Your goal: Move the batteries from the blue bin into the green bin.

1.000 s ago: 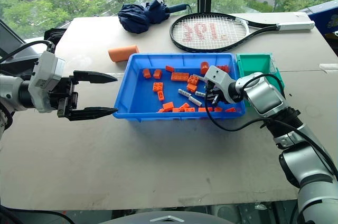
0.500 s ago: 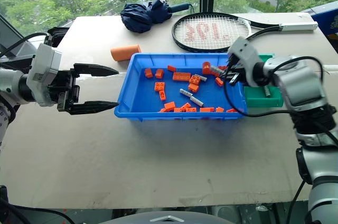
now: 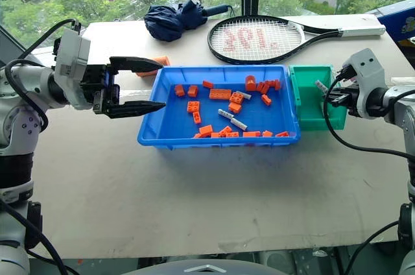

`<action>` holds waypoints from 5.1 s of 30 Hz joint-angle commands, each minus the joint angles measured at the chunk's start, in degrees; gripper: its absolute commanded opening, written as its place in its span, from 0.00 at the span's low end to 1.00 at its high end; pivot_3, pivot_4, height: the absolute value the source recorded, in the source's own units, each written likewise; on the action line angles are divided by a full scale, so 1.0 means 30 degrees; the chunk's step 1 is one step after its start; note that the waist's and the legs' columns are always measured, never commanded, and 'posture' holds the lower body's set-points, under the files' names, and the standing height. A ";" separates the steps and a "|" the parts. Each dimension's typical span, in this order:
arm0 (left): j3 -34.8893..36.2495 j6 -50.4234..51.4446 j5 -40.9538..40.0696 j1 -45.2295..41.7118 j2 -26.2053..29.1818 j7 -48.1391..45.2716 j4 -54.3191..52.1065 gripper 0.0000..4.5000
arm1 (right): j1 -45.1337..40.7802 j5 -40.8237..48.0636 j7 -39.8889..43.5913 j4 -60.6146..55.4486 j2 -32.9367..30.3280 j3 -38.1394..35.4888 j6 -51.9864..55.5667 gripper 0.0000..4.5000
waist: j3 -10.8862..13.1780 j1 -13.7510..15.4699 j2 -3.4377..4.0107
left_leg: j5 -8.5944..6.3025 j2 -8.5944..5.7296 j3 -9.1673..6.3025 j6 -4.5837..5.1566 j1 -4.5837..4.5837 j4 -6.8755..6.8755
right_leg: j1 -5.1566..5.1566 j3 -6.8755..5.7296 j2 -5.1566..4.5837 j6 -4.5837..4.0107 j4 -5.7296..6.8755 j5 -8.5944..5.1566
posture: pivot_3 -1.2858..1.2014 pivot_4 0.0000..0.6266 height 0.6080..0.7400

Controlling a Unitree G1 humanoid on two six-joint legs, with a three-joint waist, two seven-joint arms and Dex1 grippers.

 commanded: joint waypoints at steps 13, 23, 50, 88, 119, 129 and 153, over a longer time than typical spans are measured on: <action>0.0940 0.0625 -0.0270 -0.0053 0.0899 -0.0812 0.0521 1.00 | -0.2072 0.1867 -0.0678 -0.1569 0.0507 -0.0279 -0.0333 0.99 | -0.0001 -0.0260 0.0006 | 0.0001 0.0002 0.0011 -0.0001 0.0007 0.0010 | -0.0007 0.0018 0.0007 0.0000 0.0019 0.0000 | 0.52 0.24 1.00; 0.1724 0.0429 -0.0087 0.1235 0.2874 -0.2409 0.1465 1.00 | -0.3920 0.2502 -0.2442 -0.1757 0.7192 0.5616 0.1102 0.99 | -0.0011 -0.0300 -0.0018 | 0.0012 -0.0001 -0.0035 -0.0018 -0.0029 0.0007 | -0.0036 -0.0027 -0.0001 -0.0002 0.0013 0.0000 | 0.52 0.24 1.00; 0.2349 0.0068 0.0056 0.3234 0.3306 -0.2628 0.0584 1.00 | -0.5299 -0.1398 -0.1063 0.3070 0.8794 1.0194 -0.3193 0.00 | -0.0021 -0.0510 -0.0033 | 0.0017 -0.0003 -0.0035 -0.0027 -0.0014 0.0028 | -0.0050 -0.0029 0.0008 -0.0002 0.0075 0.0000 | 0.52 0.24 1.00; 0.1759 0.1659 -0.1086 0.0897 0.1012 -0.1233 0.0544 1.00 | -0.3469 0.0723 -0.2093 0.0255 0.4232 0.2660 -0.3678 0.99 | -0.0027 -0.0594 -0.0045 | 0.0019 0.0032 0.0150 -0.0029 -0.0004 0.0046 | -0.0171 0.0161 0.0038 -0.0003 0.0253 -0.0002 | 0.52 0.24 1.00; 0.4595 0.2078 -0.1793 0.4217 0.2312 0.0500 -0.1541 1.00 | -0.9292 -0.4769 0.1225 1.8684 1.1342 0.7280 -1.7324 0.29 | -0.0028 -0.1026 -0.0052 | 0.0023 0.0011 0.0120 -0.0036 -0.0018 0.0033 | -0.0193 0.0137 0.0025 -0.0004 0.0254 -0.0001 | 0.52 0.24 1.00; 0.4334 0.1948 -0.1648 0.3896 0.2215 0.0441 -0.1368 1.00 | -0.9845 -0.5258 0.1063 2.0593 1.2117 0.6701 -1.7885 0.29 | -0.0028 -0.1012 -0.0052 | 0.0024 0.0010 0.0121 -0.0037 -0.0017 0.0035 | -0.0192 0.0137 0.0024 -0.0004 0.0256 -0.0001 | 0.52 0.24 1.00; 0.3104 0.2079 -0.2008 0.2030 0.0952 0.0633 -0.1109 1.00 | -0.6586 -0.2994 0.1506 0.5217 0.8131 0.3376 -0.6962 0.01 | -0.0025 -0.0824 -0.0046 | 0.0023 0.0005 0.0070 -0.0039 -0.0049 0.0050 | -0.0208 0.0096 0.0014 -0.0004 0.0266 -0.0001 | 0.52 0.24 1.00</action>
